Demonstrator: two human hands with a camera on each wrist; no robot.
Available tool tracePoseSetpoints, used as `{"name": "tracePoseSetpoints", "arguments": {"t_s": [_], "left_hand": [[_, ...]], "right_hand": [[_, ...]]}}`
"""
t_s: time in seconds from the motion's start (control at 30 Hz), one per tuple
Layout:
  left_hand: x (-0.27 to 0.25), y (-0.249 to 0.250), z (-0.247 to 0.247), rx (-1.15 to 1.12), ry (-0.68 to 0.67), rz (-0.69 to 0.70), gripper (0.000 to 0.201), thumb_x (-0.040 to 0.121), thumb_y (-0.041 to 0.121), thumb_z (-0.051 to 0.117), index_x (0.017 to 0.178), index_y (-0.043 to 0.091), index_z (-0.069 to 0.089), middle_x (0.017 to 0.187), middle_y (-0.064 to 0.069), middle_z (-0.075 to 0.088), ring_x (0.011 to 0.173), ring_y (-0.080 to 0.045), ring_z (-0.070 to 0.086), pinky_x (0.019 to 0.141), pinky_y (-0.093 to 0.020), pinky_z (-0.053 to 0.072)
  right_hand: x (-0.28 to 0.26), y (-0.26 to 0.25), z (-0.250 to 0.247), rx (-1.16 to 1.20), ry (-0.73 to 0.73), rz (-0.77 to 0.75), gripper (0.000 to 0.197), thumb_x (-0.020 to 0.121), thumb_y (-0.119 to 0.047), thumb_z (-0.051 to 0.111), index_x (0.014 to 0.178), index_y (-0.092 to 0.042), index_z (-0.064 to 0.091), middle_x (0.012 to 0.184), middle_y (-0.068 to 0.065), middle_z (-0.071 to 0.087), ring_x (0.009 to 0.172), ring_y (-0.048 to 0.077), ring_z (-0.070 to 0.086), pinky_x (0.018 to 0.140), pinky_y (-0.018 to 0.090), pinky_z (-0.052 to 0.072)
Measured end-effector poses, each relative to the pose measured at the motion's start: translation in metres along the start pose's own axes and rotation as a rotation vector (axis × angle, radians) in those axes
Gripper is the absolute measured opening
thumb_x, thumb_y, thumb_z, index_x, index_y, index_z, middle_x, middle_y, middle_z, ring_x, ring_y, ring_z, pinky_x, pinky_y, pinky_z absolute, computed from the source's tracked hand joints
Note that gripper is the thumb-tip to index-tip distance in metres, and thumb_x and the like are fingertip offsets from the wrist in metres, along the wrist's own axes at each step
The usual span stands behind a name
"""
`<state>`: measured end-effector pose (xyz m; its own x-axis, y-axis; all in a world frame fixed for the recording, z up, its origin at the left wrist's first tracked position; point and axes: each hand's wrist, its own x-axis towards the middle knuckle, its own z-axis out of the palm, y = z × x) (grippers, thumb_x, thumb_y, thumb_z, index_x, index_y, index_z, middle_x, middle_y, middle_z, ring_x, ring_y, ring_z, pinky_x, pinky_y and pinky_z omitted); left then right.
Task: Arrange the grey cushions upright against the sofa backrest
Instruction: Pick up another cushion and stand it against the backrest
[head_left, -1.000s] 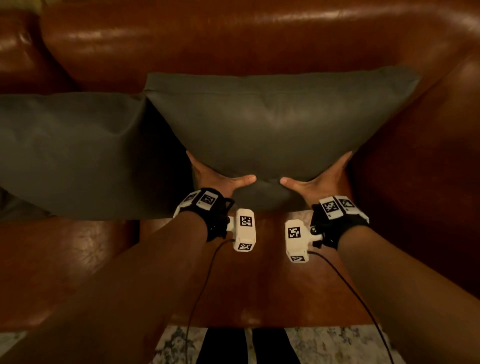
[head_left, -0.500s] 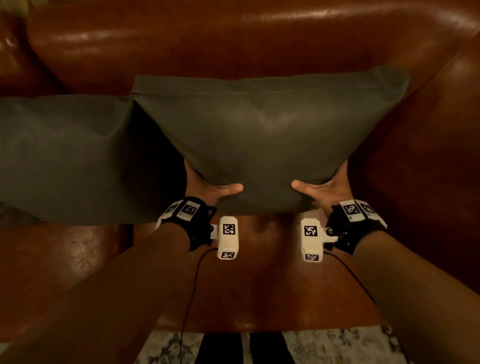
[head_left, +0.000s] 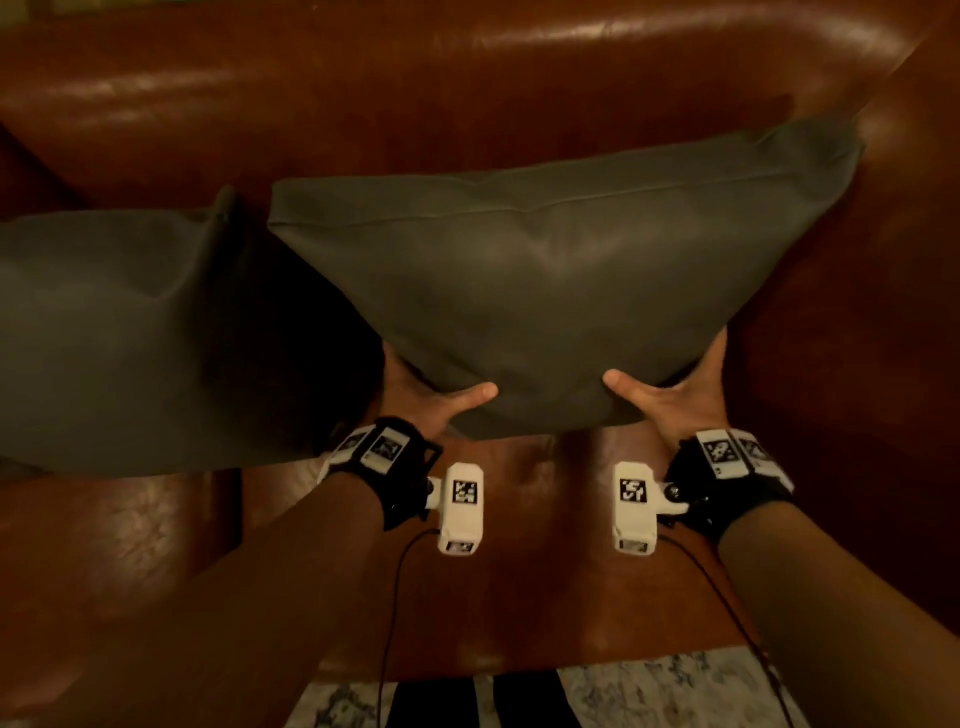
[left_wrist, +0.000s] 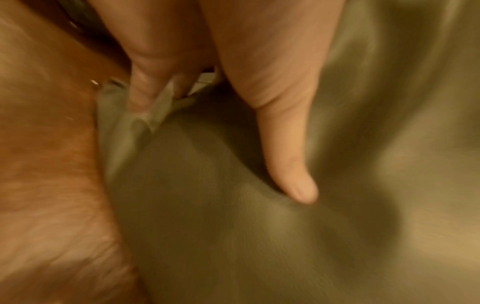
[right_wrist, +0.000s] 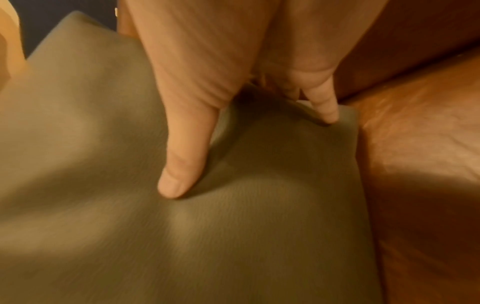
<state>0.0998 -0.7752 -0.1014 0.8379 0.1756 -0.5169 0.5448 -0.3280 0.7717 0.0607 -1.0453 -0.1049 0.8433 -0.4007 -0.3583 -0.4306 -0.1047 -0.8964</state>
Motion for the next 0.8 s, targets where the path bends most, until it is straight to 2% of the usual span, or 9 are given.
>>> {"name": "tracePoseSetpoints", "arguments": {"t_s": [0.1, 0.17, 0.23, 0.33, 0.37, 0.47, 0.53, 0.73, 0.8], "left_hand": [[-0.023, -0.001, -0.010, -0.022, 0.068, -0.016, 0.148, 0.052, 0.028, 0.099, 0.161, 0.023, -0.001, 0.164, 0.004, 0.027, 0.148, -0.011, 0.032, 0.122, -0.034, 0.029], [-0.037, 0.001, -0.004, 0.030, 0.106, 0.049, 0.158, 0.039, 0.049, 0.099, 0.161, 0.028, 0.001, 0.166, 0.001, 0.023, 0.152, -0.013, 0.028, 0.124, -0.039, 0.028], [-0.044, 0.010, 0.006, 0.107, 0.094, 0.105, 0.162, 0.033, 0.053, 0.099, 0.160, 0.025, 0.002, 0.167, -0.001, 0.019, 0.154, -0.014, 0.025, 0.126, -0.037, 0.024], [-0.030, 0.028, 0.026, 0.158, 0.055, 0.054, 0.161, 0.043, 0.039, 0.101, 0.161, 0.012, -0.005, 0.170, -0.004, 0.002, 0.157, -0.013, 0.010, 0.118, -0.007, 0.000], [-0.020, 0.033, 0.032, 0.157, 0.055, 0.052, 0.160, 0.045, 0.038, 0.101, 0.161, 0.011, -0.006, 0.170, -0.004, 0.000, 0.157, -0.013, 0.008, 0.112, -0.001, -0.004], [-0.001, 0.038, 0.041, 0.169, 0.102, 0.072, 0.159, 0.043, 0.041, 0.100, 0.161, 0.010, -0.002, 0.170, -0.007, 0.007, 0.157, -0.018, 0.014, 0.117, -0.012, 0.004], [0.000, 0.036, 0.041, 0.164, 0.121, 0.077, 0.157, 0.044, 0.041, 0.100, 0.161, 0.010, -0.001, 0.169, -0.007, 0.010, 0.156, -0.018, 0.017, 0.118, -0.015, 0.007], [-0.019, 0.021, 0.027, 0.148, 0.154, 0.055, 0.161, 0.042, 0.036, 0.101, 0.161, 0.023, -0.006, 0.170, -0.003, 0.007, 0.157, -0.018, 0.013, 0.118, -0.021, 0.008], [-0.023, 0.018, 0.024, 0.127, 0.133, 0.001, 0.163, 0.042, 0.034, 0.102, 0.160, 0.029, -0.011, 0.170, -0.002, 0.003, 0.158, -0.020, 0.009, 0.113, -0.024, 0.007]], "right_hand": [[-0.022, 0.001, 0.006, -0.012, 0.052, 0.053, 0.162, 0.037, -0.049, 0.098, 0.161, -0.036, -0.007, 0.169, -0.004, 0.019, 0.152, 0.012, 0.031, 0.123, 0.044, 0.034], [-0.028, 0.002, 0.008, -0.117, 0.073, 0.004, 0.167, 0.039, -0.046, 0.100, 0.160, -0.032, -0.013, 0.171, -0.003, 0.003, 0.158, 0.013, 0.014, 0.128, 0.040, 0.021], [-0.022, -0.004, 0.008, -0.191, 0.091, -0.014, 0.166, 0.045, -0.029, 0.102, 0.161, -0.017, -0.015, 0.171, 0.006, -0.005, 0.159, 0.016, 0.001, 0.128, 0.023, 0.004], [-0.001, -0.020, 0.015, -0.256, 0.096, -0.018, 0.163, 0.049, -0.025, 0.102, 0.160, -0.008, -0.017, 0.170, 0.012, -0.011, 0.158, 0.017, -0.005, 0.105, -0.007, -0.009], [0.006, -0.023, 0.018, -0.265, 0.105, -0.016, 0.162, 0.050, -0.026, 0.101, 0.160, -0.008, -0.017, 0.170, 0.012, -0.012, 0.158, 0.018, -0.005, 0.106, -0.005, -0.008], [0.020, -0.028, 0.025, -0.287, 0.150, -0.005, 0.163, 0.050, -0.033, 0.101, 0.160, -0.011, -0.017, 0.169, 0.014, -0.011, 0.159, 0.023, -0.004, 0.128, 0.027, 0.004], [0.022, -0.032, 0.027, -0.291, 0.138, -0.003, 0.164, 0.049, -0.035, 0.101, 0.160, -0.014, -0.018, 0.170, 0.013, -0.010, 0.159, 0.025, -0.002, 0.130, 0.037, 0.009], [-0.001, -0.005, 0.009, -0.179, 0.116, -0.028, 0.159, 0.051, -0.024, 0.101, 0.162, -0.015, -0.013, 0.170, 0.012, -0.009, 0.158, 0.017, 0.001, 0.107, -0.007, 0.000], [-0.004, 0.003, 0.009, -0.122, 0.111, 0.026, 0.163, 0.048, -0.027, 0.102, 0.161, -0.020, -0.015, 0.171, 0.010, -0.005, 0.158, 0.018, 0.003, 0.120, 0.008, 0.006]]}}
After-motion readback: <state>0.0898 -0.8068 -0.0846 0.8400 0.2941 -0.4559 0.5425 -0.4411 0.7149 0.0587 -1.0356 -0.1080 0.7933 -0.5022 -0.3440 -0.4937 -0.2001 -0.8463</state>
